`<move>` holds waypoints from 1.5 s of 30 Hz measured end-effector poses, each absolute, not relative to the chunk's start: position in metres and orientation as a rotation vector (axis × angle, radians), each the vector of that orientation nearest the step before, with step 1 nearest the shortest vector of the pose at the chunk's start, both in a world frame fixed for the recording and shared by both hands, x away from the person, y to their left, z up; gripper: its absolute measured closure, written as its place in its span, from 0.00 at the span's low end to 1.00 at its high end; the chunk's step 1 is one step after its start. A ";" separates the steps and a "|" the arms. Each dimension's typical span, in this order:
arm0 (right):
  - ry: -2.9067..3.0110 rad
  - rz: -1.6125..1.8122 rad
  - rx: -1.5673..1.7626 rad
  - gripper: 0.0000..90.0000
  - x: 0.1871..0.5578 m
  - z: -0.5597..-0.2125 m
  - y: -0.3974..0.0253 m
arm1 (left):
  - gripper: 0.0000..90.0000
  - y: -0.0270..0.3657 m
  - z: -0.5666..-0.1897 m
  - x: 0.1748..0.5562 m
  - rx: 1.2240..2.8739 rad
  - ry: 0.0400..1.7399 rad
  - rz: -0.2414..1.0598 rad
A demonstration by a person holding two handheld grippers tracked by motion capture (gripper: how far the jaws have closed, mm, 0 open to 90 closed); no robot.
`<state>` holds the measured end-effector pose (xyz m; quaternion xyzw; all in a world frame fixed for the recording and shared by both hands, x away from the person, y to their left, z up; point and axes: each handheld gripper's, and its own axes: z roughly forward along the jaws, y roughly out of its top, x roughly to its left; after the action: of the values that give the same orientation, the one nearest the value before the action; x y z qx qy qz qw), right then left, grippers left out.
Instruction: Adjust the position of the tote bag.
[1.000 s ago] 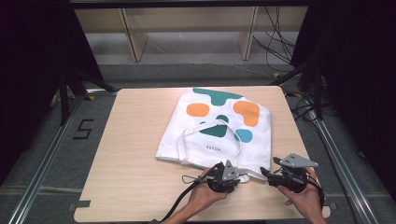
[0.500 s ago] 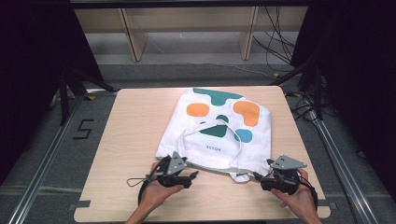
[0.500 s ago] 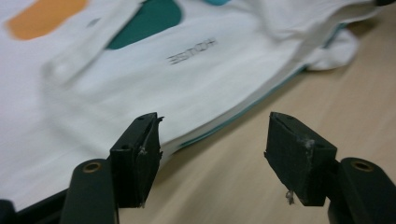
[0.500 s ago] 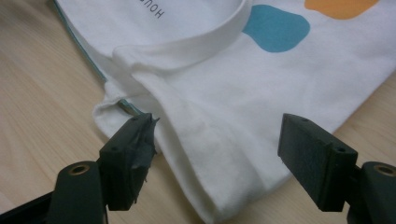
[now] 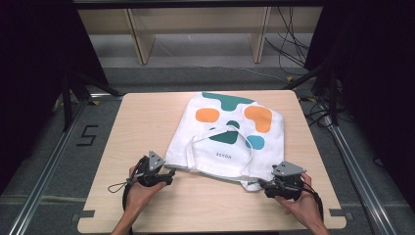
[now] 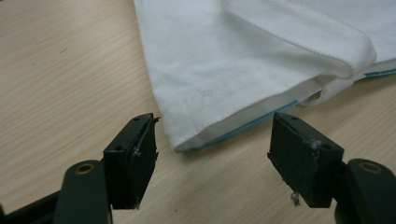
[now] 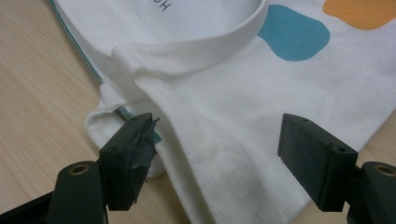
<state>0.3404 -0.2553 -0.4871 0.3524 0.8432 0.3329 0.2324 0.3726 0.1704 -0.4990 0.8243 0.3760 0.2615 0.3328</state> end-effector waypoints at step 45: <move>2.287 0.652 0.927 0.74 0.363 -0.496 -0.278 | 0.89 0.147 -0.498 0.344 2.297 0.741 0.828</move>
<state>0.3628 -0.2779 -0.4957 0.3476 0.8574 0.2446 0.2903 0.3438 0.1471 -0.4980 0.8613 0.2777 0.3105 0.2909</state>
